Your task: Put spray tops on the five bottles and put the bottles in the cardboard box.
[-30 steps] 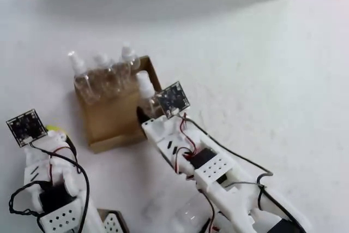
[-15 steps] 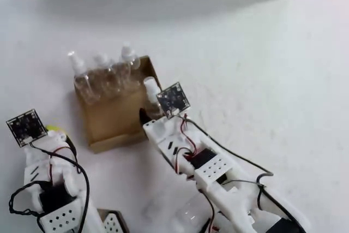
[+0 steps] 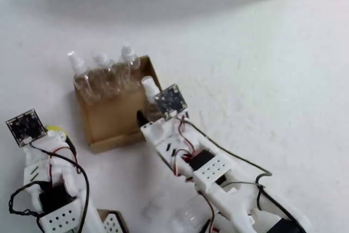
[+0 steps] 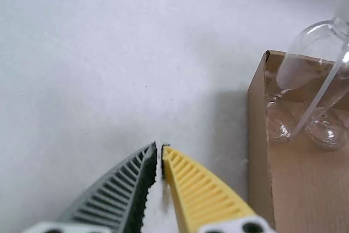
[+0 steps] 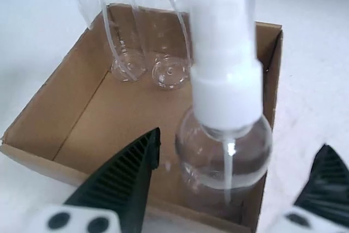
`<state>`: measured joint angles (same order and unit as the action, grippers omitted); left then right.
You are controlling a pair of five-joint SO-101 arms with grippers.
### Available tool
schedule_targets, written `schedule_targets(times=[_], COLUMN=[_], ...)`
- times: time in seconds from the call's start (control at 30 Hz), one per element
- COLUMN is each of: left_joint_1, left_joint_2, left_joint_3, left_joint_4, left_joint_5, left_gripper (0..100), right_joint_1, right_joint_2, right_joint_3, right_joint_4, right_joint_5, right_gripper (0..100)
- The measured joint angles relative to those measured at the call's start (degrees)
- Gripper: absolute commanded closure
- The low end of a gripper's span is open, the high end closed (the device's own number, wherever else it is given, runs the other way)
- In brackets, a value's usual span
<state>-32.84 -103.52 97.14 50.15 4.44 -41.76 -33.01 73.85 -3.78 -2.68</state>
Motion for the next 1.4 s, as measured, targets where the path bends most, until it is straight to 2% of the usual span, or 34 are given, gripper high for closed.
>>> schedule_targets(times=[0.53,0.73,0.87,0.97,1.13,1.3,1.4], left_joint_1=[0.0,0.0,0.0,0.0,0.0,0.0,0.0], left_joint_2=[0.0,0.0,0.0,0.0,0.0,0.0,0.0], left_joint_3=[0.0,0.0,0.0,0.0,0.0,0.0,0.0], left_joint_4=[0.0,0.0,0.0,0.0,0.0,0.0,0.0], left_joint_5=[0.0,0.0,0.0,0.0,0.0,0.0,0.0], left_gripper=[98,98,98,98,98,98,98], right_joint_1=[-0.44,-0.44,-0.35,-0.44,0.53,4.66,7.91], right_joint_2=[0.0,-7.65,-17.49,-27.52,-43.78,-51.25,-51.69], right_joint_3=[0.0,0.09,0.09,0.0,-3.43,-7.38,-10.55], right_joint_4=[-3.08,-1.32,6.86,16.88,36.75,49.14,55.65], right_joint_5=[0.0,0.0,0.0,0.0,0.0,3.87,8.79], right_gripper=[63.4,63.5,63.7,64.3,80.0,96.5,97.4])
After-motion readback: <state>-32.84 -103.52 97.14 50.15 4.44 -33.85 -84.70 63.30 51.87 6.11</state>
